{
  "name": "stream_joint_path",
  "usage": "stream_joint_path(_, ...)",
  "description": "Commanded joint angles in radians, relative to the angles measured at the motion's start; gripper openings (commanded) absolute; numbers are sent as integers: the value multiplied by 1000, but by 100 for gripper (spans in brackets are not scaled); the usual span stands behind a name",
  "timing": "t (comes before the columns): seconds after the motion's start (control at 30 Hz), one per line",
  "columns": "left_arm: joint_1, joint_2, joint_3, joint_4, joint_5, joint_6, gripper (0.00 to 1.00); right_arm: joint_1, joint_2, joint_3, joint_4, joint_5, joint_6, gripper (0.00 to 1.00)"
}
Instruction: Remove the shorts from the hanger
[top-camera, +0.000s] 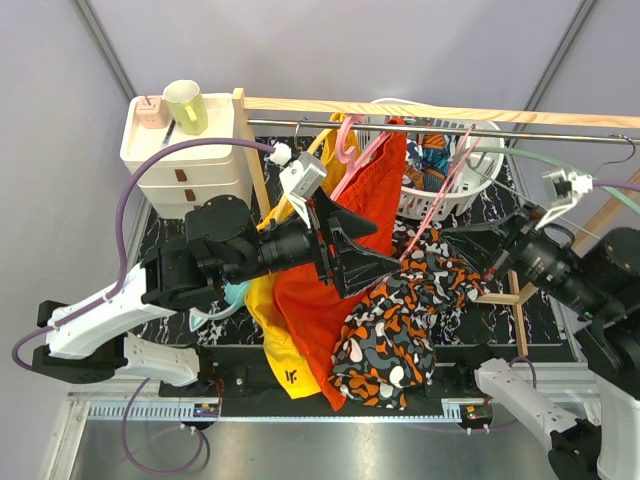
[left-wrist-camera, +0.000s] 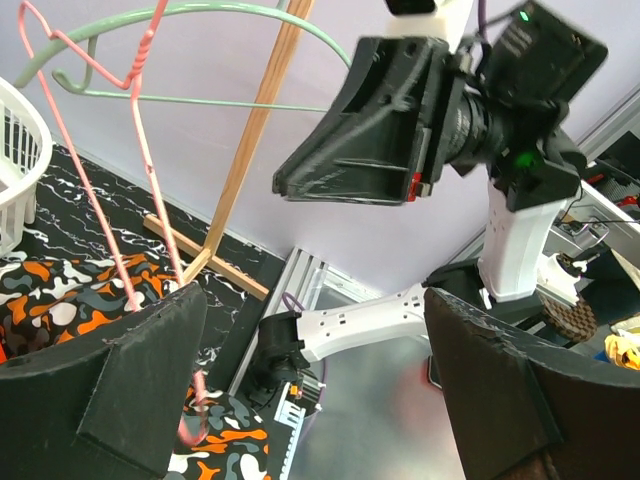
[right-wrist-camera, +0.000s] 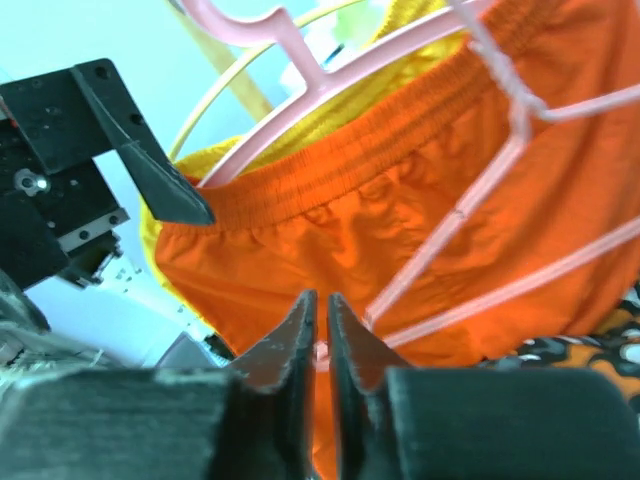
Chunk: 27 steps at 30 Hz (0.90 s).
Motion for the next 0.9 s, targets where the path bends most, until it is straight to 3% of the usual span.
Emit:
stream_joint_path(0.0,-4,-6,40,14,18,-10,93,2,71,29,78,-155,-16,10)
stream_joint_path(0.07,-4,-9,40,14,-7,-11,93,2,96,20,125,-167,4,0)
stream_joint_path(0.37,-4,-10,36,5,-19,-19,93,2,126,-34,333,-154,44,0)
stream_joint_path(0.6,-4,5,49,3,-14,-22,93,2,41,-205,568,1,43,0)
stream_joint_path(0.87,-4,22,59,3,-8,-31,93,2,71,-262,703,33,54,0)
